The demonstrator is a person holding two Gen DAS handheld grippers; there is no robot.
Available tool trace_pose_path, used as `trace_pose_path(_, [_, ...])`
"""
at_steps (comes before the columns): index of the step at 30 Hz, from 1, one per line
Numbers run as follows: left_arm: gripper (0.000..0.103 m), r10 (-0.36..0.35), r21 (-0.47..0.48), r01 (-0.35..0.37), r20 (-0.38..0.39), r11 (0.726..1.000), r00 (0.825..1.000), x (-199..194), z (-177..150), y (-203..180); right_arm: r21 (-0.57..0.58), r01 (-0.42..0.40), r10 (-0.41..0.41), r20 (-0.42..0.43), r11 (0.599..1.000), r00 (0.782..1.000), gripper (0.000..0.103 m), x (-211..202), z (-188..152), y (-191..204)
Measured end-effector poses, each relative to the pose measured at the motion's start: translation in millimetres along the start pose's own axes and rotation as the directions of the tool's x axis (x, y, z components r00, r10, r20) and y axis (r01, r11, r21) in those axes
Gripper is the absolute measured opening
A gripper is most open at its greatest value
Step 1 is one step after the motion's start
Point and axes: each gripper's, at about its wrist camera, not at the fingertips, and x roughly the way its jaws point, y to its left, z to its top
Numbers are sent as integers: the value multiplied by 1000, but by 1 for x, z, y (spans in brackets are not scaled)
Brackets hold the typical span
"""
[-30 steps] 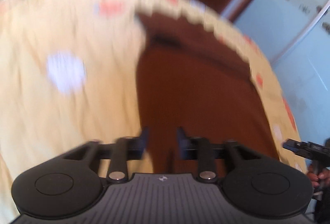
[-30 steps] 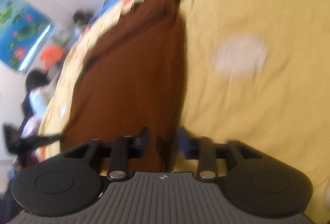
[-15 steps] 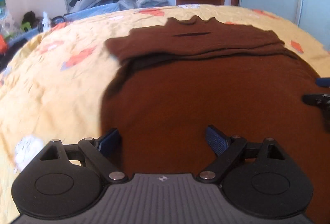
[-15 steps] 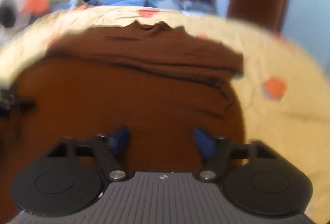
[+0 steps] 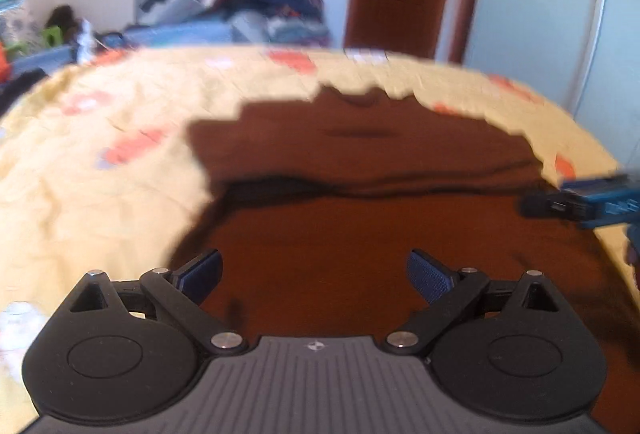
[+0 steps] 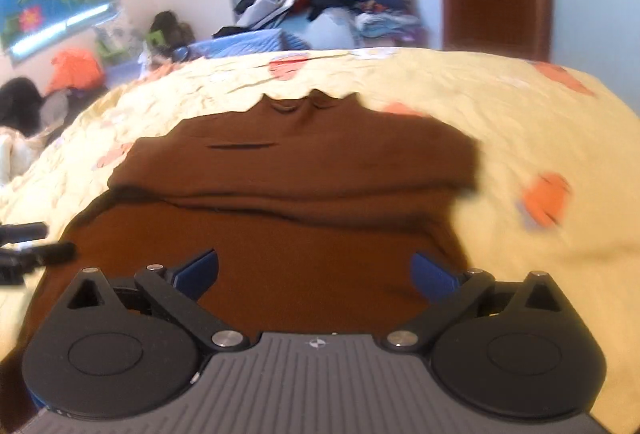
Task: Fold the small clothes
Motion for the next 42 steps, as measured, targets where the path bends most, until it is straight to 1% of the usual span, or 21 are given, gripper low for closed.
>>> trace_pose_path(2, [102,17,2,-17,-63,1000,998,19,-5,-3,-36,26,-28,-54,999,998,102,27,0,7])
trace_pose_path(3, [102,51,49,-50,-18,998,999,19,-11,-6,-53,46,-51,-86,998,995,102,38,-3,8])
trace_pose_path(4, [103,61,67,-59,-15,996,998,19,-16,-7,-77,71,-79,-102,995,992,103,46,-11,8])
trace_pose_path(5, [103,39,43,-38,-10,998,999,17,-17,-2,-111,69,-73,-27,991,997,103,41,-22,8])
trace_pose_path(6, [103,41,31,-41,-9,999,999,16,-18,1,-90,54,-53,4,994,999,103,38,-29,3])
trace_pose_path(11, [103,63,53,-62,-20,997,998,23,-15,-7,-84,66,-66,3,994,998,103,35,-30,4])
trace_pose_path(13, [103,55,48,-54,-39,997,998,21,-11,-7,-81,76,-76,-7,994,997,103,33,-28,5])
trace_pose_path(15, [103,27,47,-25,-28,999,999,15,-7,-4,-52,99,-100,-21,994,995,103,26,-25,6])
trace_pose_path(17, [103,12,66,-11,-12,998,1000,14,0,-4,-4,47,-47,12,999,999,103,10,-26,5])
trace_pose_path(19, [103,33,96,-30,-21,995,999,24,5,-5,15,26,-26,15,1000,1000,103,5,-30,5])
trace_pose_path(21, [103,49,103,-39,-94,994,994,44,4,-3,-11,45,-46,-43,999,998,103,15,-39,5])
trace_pose_path(22, [103,28,83,-23,-60,996,998,44,2,2,-92,78,-78,2,993,997,103,14,-48,12])
trace_pose_path(24, [103,24,100,-20,-44,995,999,44,-1,3,-69,57,-57,4,996,998,103,10,-49,8])
trace_pose_path(27, [103,31,96,-24,-67,995,997,41,2,2,-88,63,-63,-2,994,998,103,7,-49,9])
trace_pose_path(29, [103,1,72,4,-67,997,998,33,8,2,-84,72,-74,-23,994,997,103,5,-45,10])
trace_pose_path(31, [103,-26,66,27,-25,997,999,27,19,2,-58,55,-57,-33,997,998,103,2,-36,8])
trace_pose_path(33, [103,-33,89,31,22,996,999,27,35,-3,-42,43,-43,7,998,999,103,-1,-24,5])
trace_pose_path(36, [103,-18,141,11,49,990,999,44,59,-12,-55,68,-65,48,996,997,103,9,5,3])
trace_pose_path(39, [103,30,173,-35,33,984,999,78,77,-15,-67,80,-79,21,995,997,103,35,30,3])
trace_pose_path(41, [103,59,184,-56,-10,981,998,101,79,-11,-103,101,-103,-16,990,995,103,55,36,5])
trace_pose_path(42, [103,76,185,-65,-52,981,996,114,77,-9,-131,121,-128,-45,984,991,103,66,34,5])
